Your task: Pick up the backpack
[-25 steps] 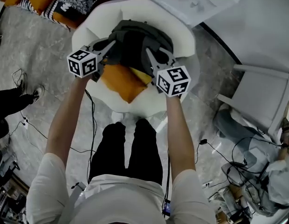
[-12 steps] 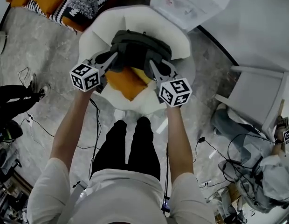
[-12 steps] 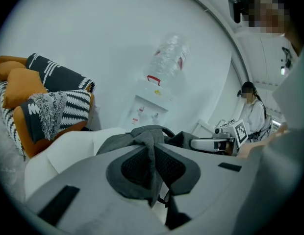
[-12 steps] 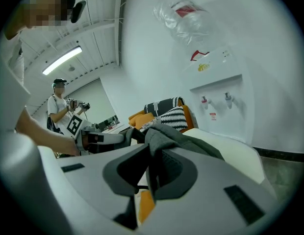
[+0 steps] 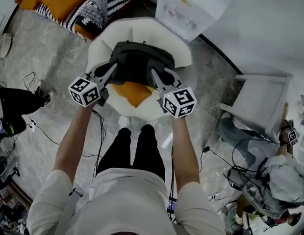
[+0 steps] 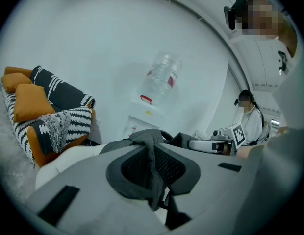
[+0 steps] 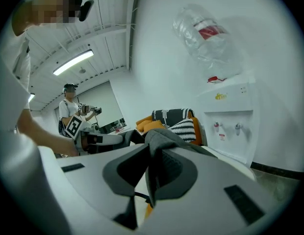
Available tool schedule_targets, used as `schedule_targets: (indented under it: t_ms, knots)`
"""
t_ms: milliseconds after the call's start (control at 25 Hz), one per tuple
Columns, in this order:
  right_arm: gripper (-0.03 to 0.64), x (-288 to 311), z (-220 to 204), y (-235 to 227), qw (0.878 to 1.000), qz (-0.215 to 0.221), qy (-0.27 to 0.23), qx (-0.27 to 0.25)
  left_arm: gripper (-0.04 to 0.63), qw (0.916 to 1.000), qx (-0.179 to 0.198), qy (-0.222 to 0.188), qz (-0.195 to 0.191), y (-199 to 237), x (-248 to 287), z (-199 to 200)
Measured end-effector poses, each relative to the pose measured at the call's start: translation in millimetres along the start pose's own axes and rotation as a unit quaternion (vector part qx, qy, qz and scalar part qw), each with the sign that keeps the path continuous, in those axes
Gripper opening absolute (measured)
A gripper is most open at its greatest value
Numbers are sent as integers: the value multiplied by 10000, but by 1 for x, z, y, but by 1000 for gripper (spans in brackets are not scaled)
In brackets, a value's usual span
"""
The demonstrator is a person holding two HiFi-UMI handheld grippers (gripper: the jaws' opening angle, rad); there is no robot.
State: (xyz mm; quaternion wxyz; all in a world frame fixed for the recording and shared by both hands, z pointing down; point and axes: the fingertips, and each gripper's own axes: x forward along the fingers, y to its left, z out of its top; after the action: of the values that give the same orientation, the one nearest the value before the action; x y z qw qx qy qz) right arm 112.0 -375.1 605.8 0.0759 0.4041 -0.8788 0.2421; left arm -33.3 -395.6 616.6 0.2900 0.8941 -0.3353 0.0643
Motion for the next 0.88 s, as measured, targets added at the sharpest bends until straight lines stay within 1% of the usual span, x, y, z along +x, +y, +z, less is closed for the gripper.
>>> schedule_targets:
  t_ms: [360, 880]
  knots:
    - [37, -36, 33, 25, 9998, 43, -187, -76, 34, 9998, 116, -148, -33, -44, -25, 30]
    - [37, -72, 63, 49, 9991, -25, -336, -245, 34, 9991, 223, -335, -102, -82, -45, 56]
